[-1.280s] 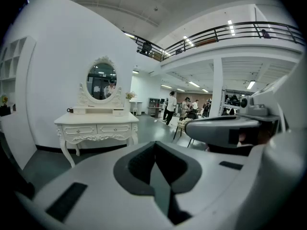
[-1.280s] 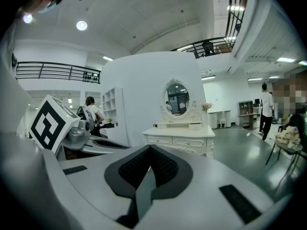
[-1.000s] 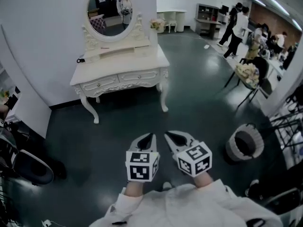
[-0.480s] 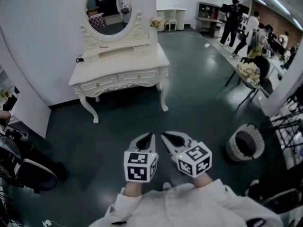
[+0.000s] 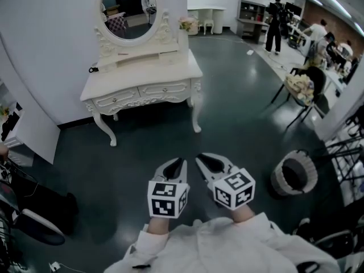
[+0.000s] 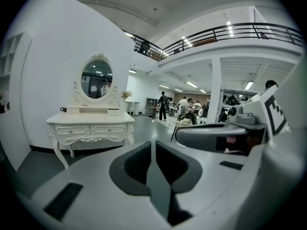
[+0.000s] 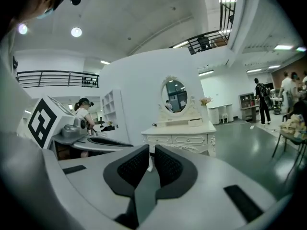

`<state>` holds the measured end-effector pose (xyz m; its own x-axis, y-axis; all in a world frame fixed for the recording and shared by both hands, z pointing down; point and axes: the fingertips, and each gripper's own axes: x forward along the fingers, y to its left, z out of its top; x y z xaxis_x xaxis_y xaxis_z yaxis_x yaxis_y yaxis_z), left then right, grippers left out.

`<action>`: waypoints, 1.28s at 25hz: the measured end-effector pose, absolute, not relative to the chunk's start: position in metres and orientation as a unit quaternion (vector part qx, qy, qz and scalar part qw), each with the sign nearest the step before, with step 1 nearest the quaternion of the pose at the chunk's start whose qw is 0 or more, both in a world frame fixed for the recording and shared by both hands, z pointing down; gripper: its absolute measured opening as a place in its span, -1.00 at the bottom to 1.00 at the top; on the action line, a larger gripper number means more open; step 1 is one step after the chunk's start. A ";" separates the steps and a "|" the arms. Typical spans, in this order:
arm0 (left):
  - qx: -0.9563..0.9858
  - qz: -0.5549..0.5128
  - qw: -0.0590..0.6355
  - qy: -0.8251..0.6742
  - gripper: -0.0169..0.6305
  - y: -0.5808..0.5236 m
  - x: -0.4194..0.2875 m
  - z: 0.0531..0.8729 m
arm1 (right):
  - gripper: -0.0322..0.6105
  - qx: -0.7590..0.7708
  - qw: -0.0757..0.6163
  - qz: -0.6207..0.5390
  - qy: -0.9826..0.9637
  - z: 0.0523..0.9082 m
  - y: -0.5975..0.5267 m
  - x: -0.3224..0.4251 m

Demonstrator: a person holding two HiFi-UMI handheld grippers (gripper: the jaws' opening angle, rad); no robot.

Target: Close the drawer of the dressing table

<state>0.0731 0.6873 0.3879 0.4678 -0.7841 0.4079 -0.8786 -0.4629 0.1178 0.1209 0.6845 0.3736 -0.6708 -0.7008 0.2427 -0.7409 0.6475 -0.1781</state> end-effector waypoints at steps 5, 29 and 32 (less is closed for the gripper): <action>0.843 0.145 0.158 -0.493 -0.71 0.680 0.081 0.386 | -0.58 0.396 0.083 0.131 -0.905 0.373 0.672 0.131; 0.821 0.172 0.193 -0.509 -0.54 0.628 0.068 0.418 | -0.53 0.396 0.088 0.159 -0.900 0.403 0.610 0.139; 0.823 0.173 0.195 -0.504 -0.54 0.606 0.063 0.421 | -0.54 0.400 0.080 0.159 -0.899 0.401 0.585 0.133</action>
<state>0.0627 0.6056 0.4208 0.4318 -0.7627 0.4815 -0.8976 -0.4159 0.1462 0.1334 0.5851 0.4007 -0.6672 -0.6940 0.2706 -0.7447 0.6297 -0.2211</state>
